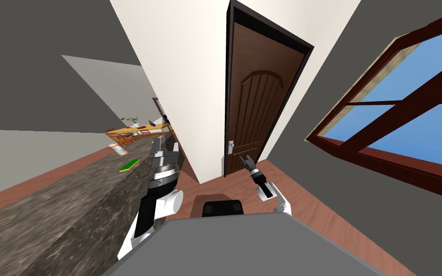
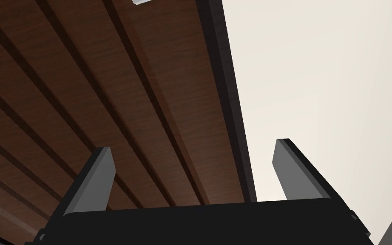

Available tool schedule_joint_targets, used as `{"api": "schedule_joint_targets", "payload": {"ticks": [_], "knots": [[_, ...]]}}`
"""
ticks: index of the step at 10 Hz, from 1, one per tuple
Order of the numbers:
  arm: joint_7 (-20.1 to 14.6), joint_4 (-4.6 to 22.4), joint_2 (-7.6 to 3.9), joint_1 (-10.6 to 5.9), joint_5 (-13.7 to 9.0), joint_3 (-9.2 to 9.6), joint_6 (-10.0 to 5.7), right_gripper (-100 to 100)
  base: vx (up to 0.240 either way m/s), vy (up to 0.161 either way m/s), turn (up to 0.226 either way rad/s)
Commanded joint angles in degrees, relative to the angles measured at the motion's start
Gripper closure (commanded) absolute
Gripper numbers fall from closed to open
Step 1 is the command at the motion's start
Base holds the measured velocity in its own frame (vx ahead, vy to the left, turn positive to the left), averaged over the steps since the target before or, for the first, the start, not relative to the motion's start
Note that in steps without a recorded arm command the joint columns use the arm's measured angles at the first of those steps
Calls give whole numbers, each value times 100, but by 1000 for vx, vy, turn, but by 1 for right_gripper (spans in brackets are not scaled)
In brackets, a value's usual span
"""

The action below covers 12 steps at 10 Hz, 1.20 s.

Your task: Pull the door open

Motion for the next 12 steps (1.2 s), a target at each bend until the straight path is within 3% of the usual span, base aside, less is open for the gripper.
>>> {"api": "schedule_joint_targets", "payload": {"ticks": [1, 7, 8, 12], "knots": [[208, 226, -16, -100, 133, 14, 14, -100, 133, 10, 7], [807, 926, -136, -398, 564, 52, 45, -100, 136, 0, 4], [754, 892, -119, -373, 516, 33, 8, -100, 63, 6, 3], [949, 1223, 127, -686, 594, 88, 64, -100, 169, 54, -22]]}}
